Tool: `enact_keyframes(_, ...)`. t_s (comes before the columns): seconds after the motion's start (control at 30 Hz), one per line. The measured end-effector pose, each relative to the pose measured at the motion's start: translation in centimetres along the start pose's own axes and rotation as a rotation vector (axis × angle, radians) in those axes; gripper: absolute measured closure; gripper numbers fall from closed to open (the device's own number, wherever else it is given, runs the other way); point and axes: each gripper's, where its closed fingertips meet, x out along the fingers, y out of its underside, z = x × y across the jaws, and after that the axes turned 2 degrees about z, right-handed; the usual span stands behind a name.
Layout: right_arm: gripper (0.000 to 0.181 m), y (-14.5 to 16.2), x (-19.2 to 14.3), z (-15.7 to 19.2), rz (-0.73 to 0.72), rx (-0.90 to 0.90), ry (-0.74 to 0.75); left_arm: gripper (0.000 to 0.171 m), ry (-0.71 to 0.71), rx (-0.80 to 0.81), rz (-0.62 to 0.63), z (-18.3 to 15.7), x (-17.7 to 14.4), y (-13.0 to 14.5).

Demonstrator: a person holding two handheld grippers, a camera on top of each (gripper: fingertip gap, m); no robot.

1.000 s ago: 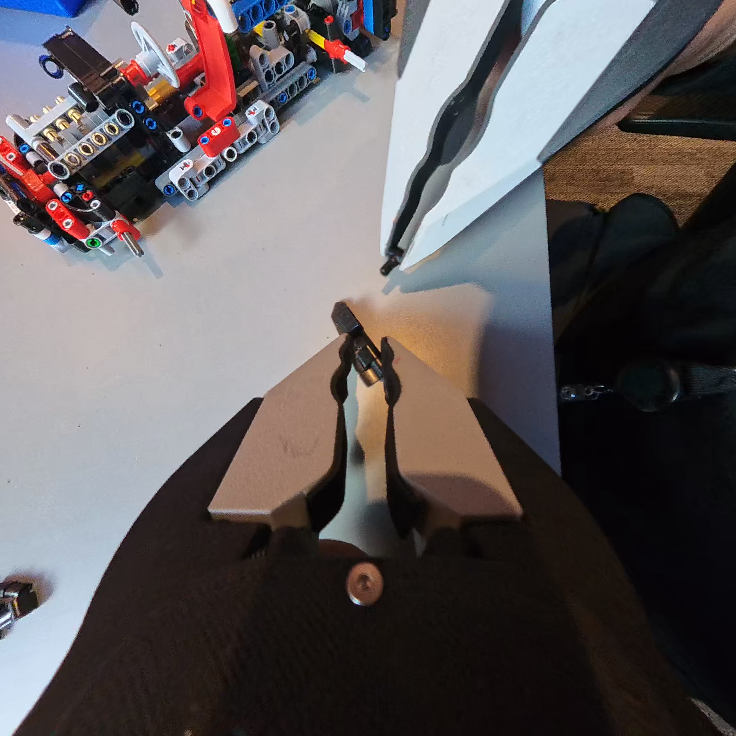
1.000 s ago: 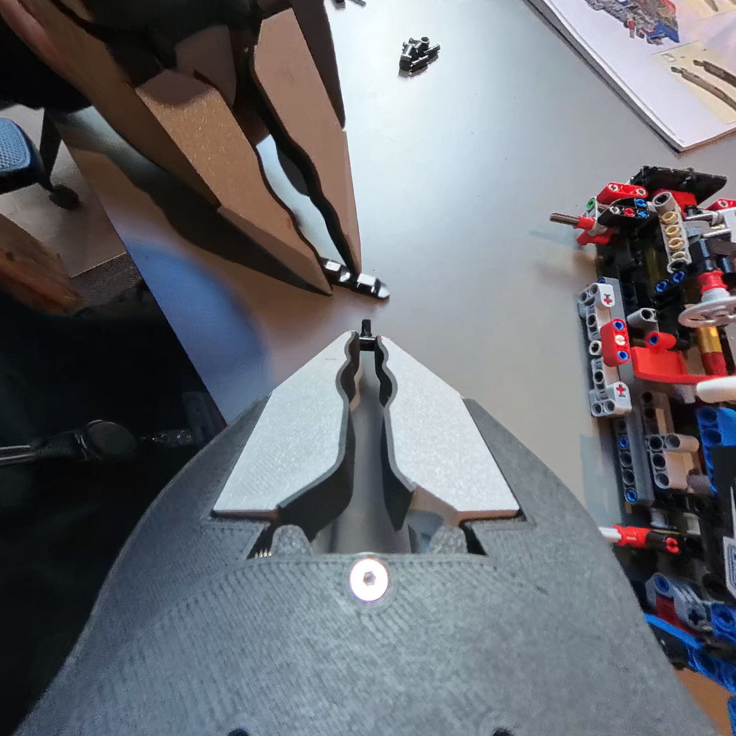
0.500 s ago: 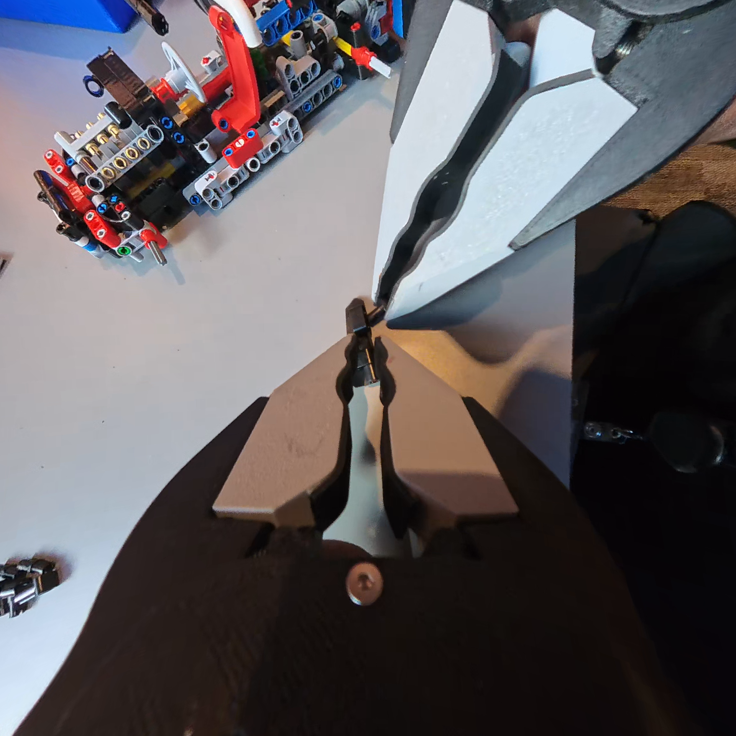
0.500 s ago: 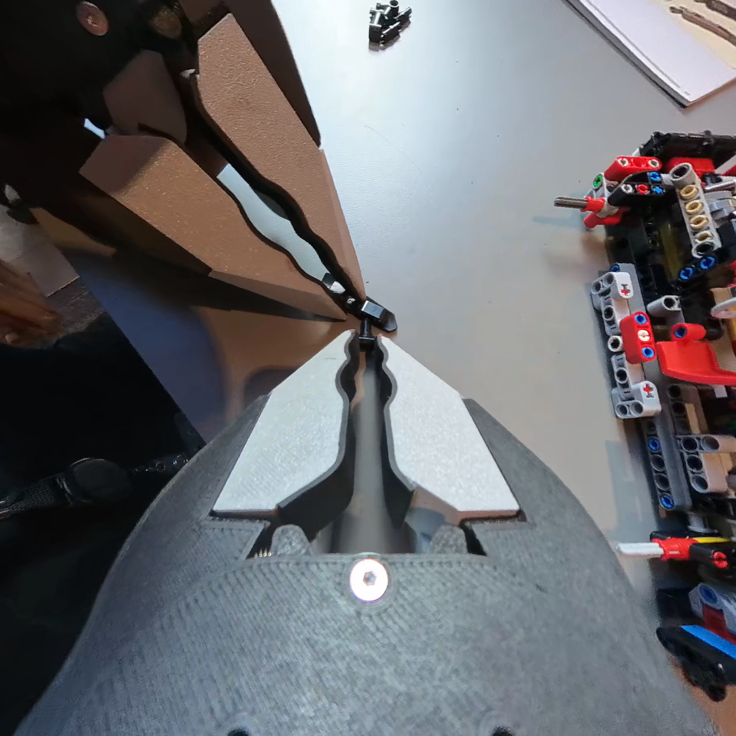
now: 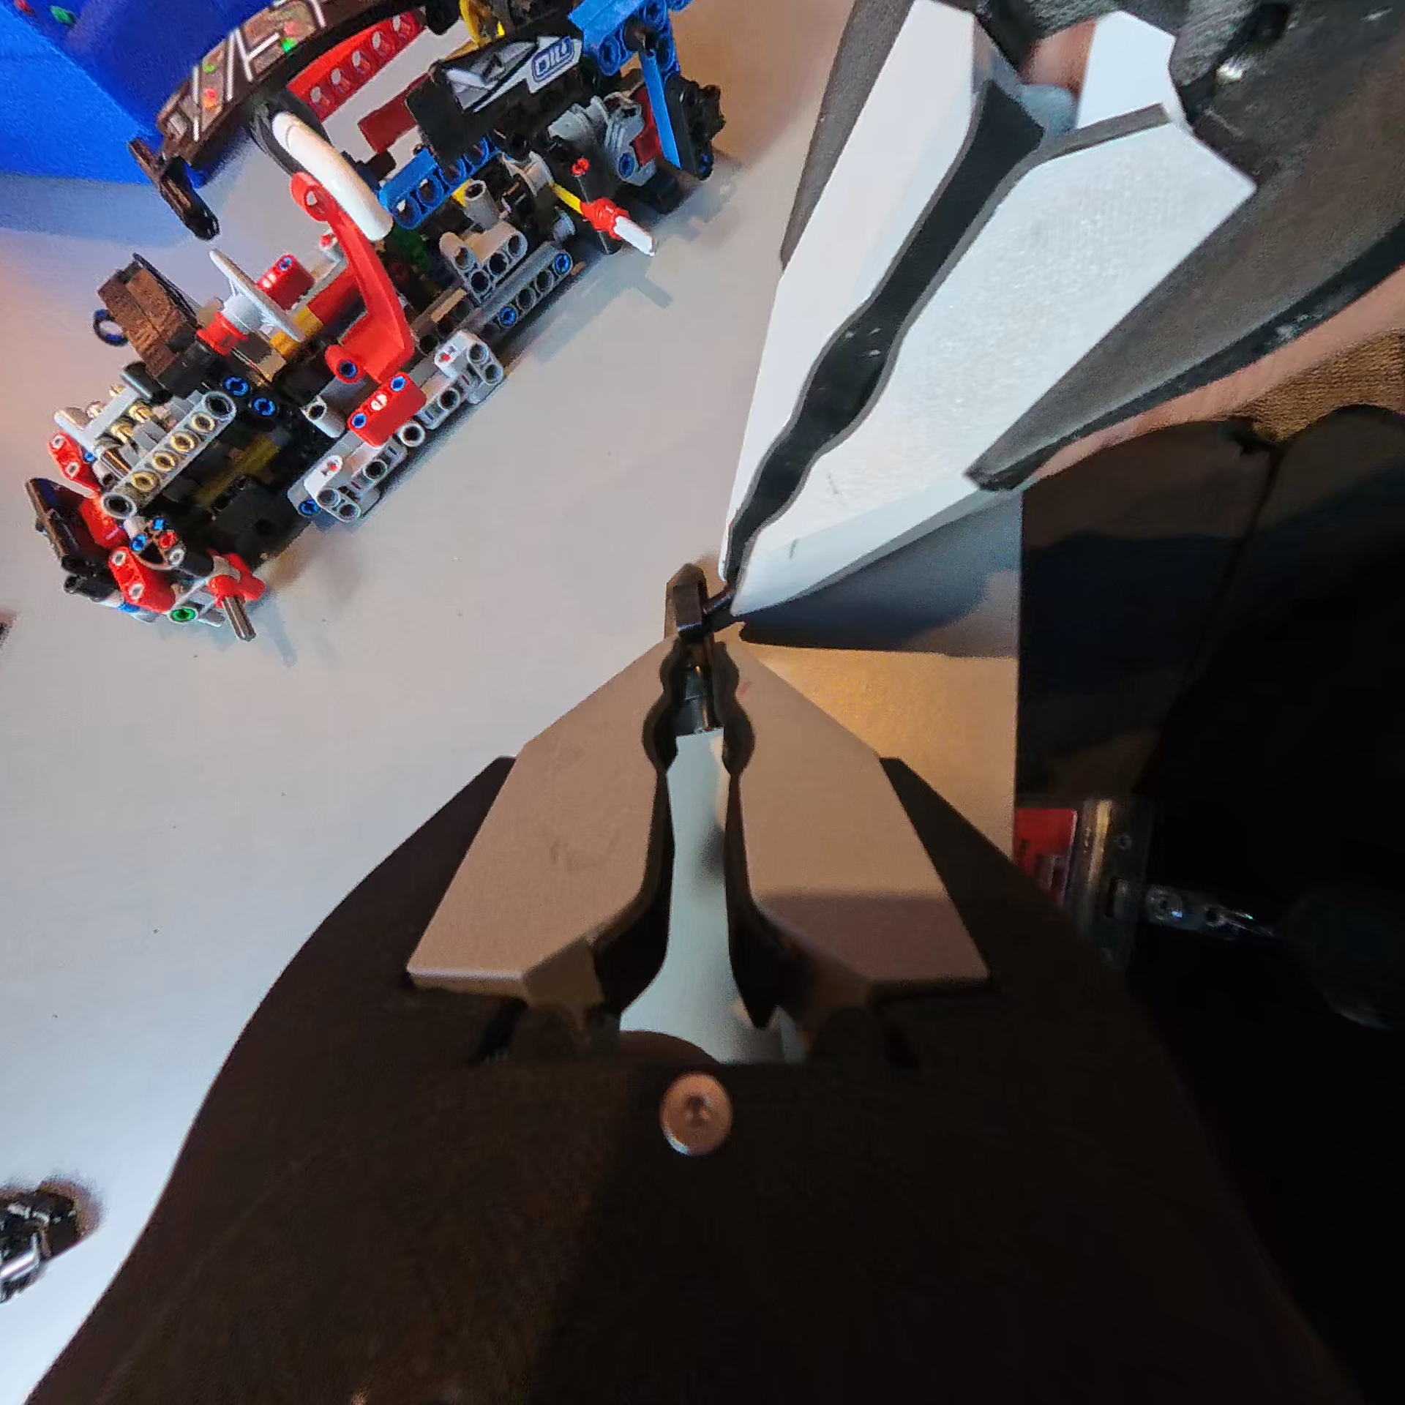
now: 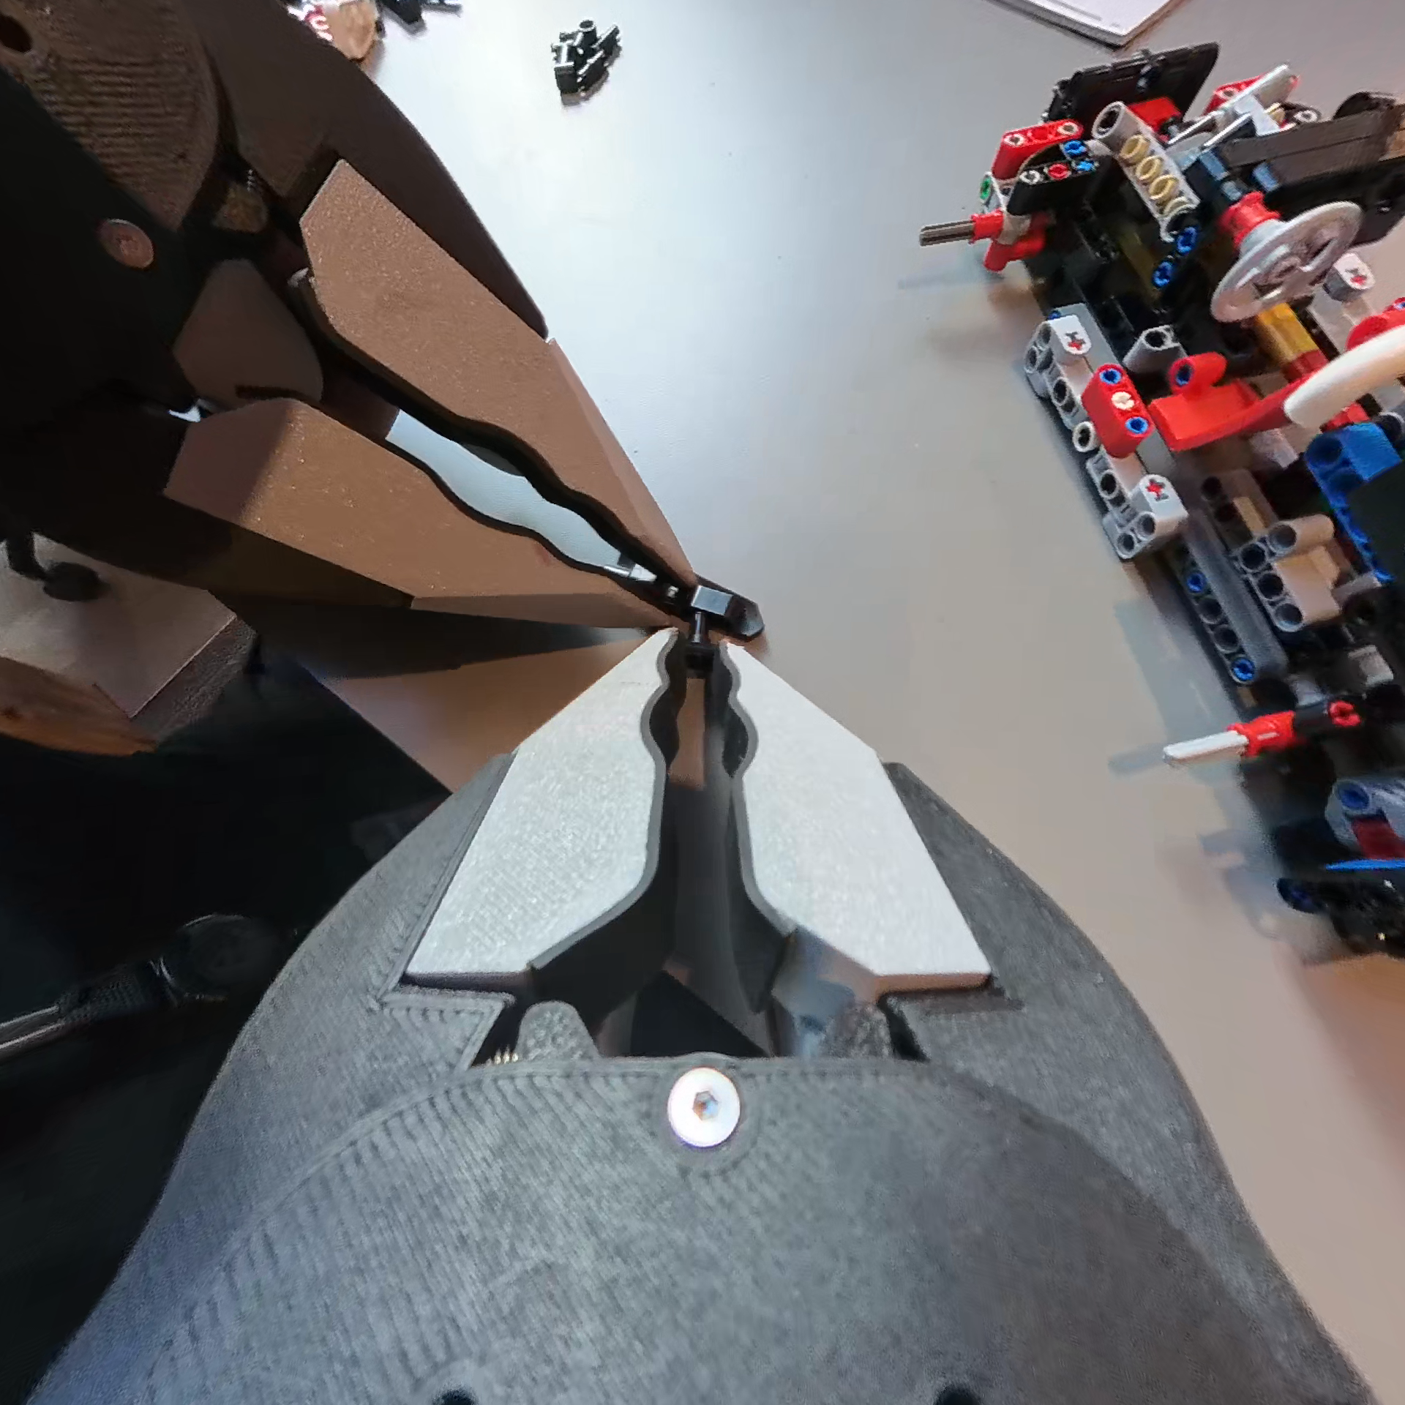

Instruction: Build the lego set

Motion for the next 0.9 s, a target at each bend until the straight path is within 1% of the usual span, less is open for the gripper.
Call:
enact_keyframes(0.27,0.178,0.0,-0.2,-0.2,-0.046,0.046,0.064,0.171,-0.061,0.030,0.007,-0.2,0.3,-0.4)
enact_keyframes(0.43,0.178,0.1,-0.5,-0.1,-0.075,0.027,0.095,0.171,-0.068,0.046,0.005,-0.3,0.3,-0.4)
enact_keyframes(0.57,0.177,0.3,-0.5,-0.2,-0.045,0.014,0.091,0.171,-0.067,0.035,0.008,-0.3,0.2,-0.4)
enact_keyframes(0.6,0.177,0.4,-0.6,-0.1,-0.046,0.012,0.086,0.170,-0.061,0.023,0.007,-0.3,0.2,-0.4)
enact_keyframes(0.67,0.178,0.4,-0.9,-0.1,-0.068,0.014,0.072,0.155,-0.059,-0.014,-0.004,0.0,0.0,-0.4)
enact_keyframes(0.7,0.178,0.4,-1.1,-0.3,-0.081,0.016,0.068,0.151,-0.053,-0.033,-0.010,0.1,-0.1,-0.4)
enact_keyframes(0.8,0.177,0.0,-1.8,-0.7,-0.148,0.020,0.049,0.146,-0.030,-0.088,-0.031,0.4,-0.3,-0.6)
enact_keyframes(0.9,0.178,-0.8,-4.0,-1.8,-0.244,0.006,0.037,0.142,-0.016,-0.126,-0.063,0.7,-0.8,-0.7)
